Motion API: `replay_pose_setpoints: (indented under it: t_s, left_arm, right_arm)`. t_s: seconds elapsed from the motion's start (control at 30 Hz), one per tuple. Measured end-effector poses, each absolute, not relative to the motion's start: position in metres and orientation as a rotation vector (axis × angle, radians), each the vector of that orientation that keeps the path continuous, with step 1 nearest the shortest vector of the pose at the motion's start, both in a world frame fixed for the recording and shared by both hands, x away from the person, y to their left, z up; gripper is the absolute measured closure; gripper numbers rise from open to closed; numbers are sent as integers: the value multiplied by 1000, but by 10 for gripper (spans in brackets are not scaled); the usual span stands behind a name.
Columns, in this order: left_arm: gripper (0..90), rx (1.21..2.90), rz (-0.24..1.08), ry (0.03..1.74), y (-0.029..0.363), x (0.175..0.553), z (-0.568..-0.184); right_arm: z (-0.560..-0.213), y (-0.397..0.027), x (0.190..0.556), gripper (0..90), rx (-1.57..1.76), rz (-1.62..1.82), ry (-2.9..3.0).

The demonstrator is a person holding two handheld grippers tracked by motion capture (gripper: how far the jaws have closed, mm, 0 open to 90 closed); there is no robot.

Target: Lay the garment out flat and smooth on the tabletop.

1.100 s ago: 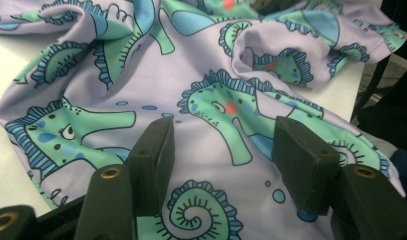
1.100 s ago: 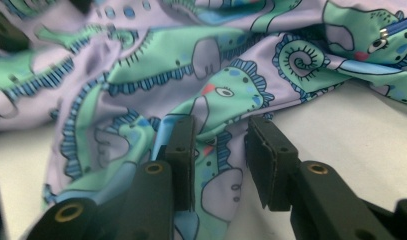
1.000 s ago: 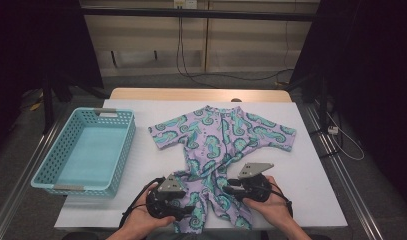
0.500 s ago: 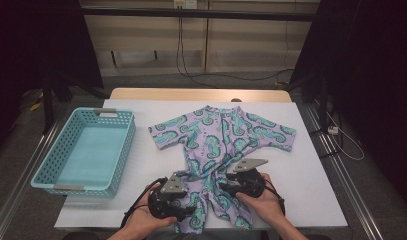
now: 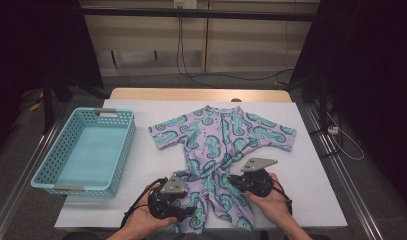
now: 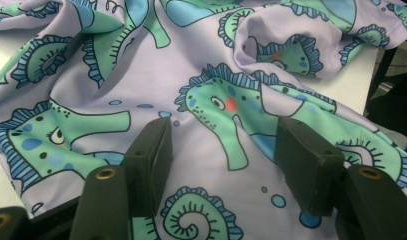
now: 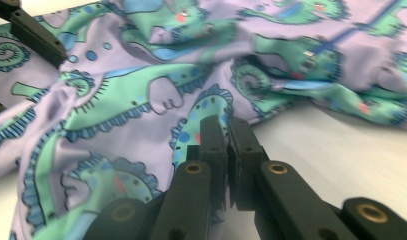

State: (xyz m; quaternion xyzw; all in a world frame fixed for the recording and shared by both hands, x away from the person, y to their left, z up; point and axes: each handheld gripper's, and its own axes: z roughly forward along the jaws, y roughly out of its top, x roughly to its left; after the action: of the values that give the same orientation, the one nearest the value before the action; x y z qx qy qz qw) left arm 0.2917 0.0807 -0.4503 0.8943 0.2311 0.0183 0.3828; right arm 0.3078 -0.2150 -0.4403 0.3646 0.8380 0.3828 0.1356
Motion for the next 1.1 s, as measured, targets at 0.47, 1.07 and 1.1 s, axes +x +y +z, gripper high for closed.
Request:
replay_pose_setpoints:
  t_s: [0.47,1.07,1.1]
  left_arm:
    - [687,2299,3,535,76,285,-449]
    - [682,2277,-106,481,80,256,-436]
    - [628,2265,-96,493,82,258,-434]
  right_arm:
    - [-438,-279,276,883,1188,1011,2348]
    - [-437,-291,239,844,1122,961,2419]
    - [-437,-291,240,817,1135,964,2417]
